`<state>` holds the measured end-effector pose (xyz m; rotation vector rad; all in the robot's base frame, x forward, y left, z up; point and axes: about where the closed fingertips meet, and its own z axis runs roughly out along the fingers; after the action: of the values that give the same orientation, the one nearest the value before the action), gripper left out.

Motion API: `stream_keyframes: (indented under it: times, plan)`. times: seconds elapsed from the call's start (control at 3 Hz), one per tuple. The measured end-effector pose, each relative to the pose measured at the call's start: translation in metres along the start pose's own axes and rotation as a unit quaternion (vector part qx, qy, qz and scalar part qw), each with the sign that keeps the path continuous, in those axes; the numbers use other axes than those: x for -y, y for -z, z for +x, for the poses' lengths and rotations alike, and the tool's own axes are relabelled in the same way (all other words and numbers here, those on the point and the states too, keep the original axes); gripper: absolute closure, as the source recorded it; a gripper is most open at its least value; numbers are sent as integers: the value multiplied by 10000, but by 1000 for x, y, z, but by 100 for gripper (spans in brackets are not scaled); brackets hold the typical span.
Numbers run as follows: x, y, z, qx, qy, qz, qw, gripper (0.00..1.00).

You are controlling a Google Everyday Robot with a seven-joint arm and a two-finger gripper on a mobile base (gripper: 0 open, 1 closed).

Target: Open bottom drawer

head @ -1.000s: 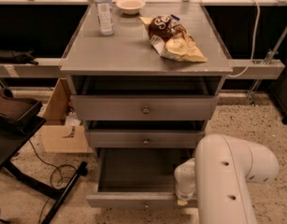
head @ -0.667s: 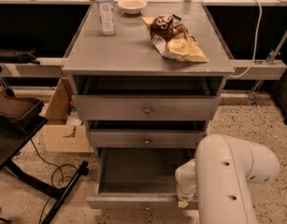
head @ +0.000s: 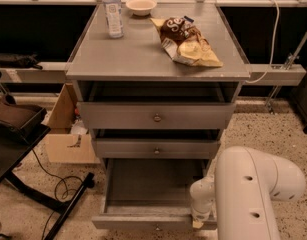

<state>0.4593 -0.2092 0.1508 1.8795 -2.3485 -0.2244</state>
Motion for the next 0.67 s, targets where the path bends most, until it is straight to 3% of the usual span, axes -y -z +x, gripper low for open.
stream_keyframes:
  times: [0.33,0.67]
  plan:
    - [-23,-8,14,73,-27,-230,9997,100]
    - [-22,-8,10,76,-28,-239,9997,84]
